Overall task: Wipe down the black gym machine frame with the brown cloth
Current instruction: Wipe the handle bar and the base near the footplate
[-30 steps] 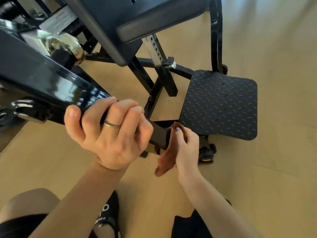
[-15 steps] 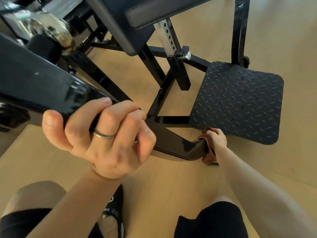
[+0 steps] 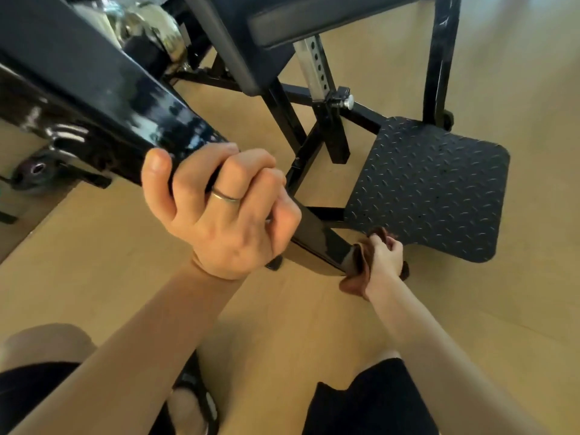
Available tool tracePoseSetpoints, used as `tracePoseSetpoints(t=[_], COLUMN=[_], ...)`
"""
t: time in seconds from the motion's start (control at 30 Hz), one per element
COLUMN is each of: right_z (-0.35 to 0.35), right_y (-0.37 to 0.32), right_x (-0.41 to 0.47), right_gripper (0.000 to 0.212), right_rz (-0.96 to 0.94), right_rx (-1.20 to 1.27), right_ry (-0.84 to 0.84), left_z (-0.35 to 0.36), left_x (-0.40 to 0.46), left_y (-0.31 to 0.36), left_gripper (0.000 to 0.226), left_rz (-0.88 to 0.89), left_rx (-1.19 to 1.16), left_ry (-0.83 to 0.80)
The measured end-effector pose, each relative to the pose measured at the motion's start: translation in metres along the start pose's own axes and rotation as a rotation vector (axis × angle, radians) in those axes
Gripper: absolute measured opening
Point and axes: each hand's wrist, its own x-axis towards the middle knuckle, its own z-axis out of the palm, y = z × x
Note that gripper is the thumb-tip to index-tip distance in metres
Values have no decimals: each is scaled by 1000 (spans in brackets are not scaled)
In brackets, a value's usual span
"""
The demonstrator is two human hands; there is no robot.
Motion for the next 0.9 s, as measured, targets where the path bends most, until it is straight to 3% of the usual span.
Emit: tracePoseSetpoints(t=[0.07, 0.17, 0.33, 0.5, 0.63, 0.77, 0.9], right_z=[4, 9, 36, 34, 14, 29, 43], right_y=[8, 26, 31, 18, 19, 24, 39], right_x=[-24, -90, -178, -150, -119, -162, -207], right_gripper=[21, 20, 21, 24, 31, 20, 18], right_rz=[-45, -82, -191, -191, -244, -685, -1130], right_rx=[39, 117, 305, 361, 150, -10, 15], right_ry=[-70, -61, -156, 24, 73, -9, -55], left_z=[11, 8, -5, -6, -6, -9, -32], left_x=[-6, 0, 8, 7, 9, 6, 4], left_y=[-6, 0, -3, -6, -11, -14, -29], left_gripper=[15, 15, 20, 18, 23, 37, 31], left_rz=[-42, -9, -19, 44, 114, 152, 254], left_rx=[53, 88, -5, -78, -86, -179, -366], left_ry=[37, 113, 45, 7, -6, -77, -244])
